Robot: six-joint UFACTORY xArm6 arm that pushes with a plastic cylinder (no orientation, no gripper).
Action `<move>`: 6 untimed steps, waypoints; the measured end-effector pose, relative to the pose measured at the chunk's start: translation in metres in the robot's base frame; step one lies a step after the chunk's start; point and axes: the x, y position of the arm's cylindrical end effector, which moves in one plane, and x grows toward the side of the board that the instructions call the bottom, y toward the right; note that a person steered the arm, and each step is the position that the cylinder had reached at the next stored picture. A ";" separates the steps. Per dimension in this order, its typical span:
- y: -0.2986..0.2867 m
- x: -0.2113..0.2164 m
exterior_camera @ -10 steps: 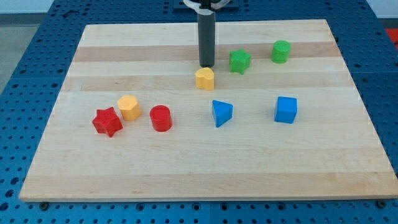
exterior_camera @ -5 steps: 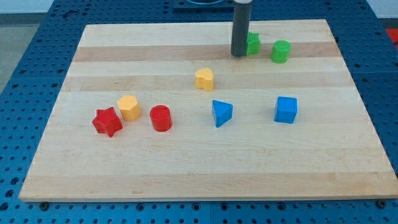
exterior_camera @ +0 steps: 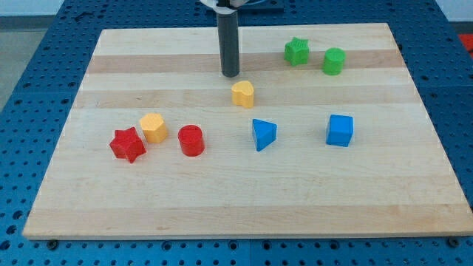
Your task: Move the green star up a bit
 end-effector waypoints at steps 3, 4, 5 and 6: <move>0.091 -0.019; 0.087 -0.020; 0.081 -0.015; 0.040 0.019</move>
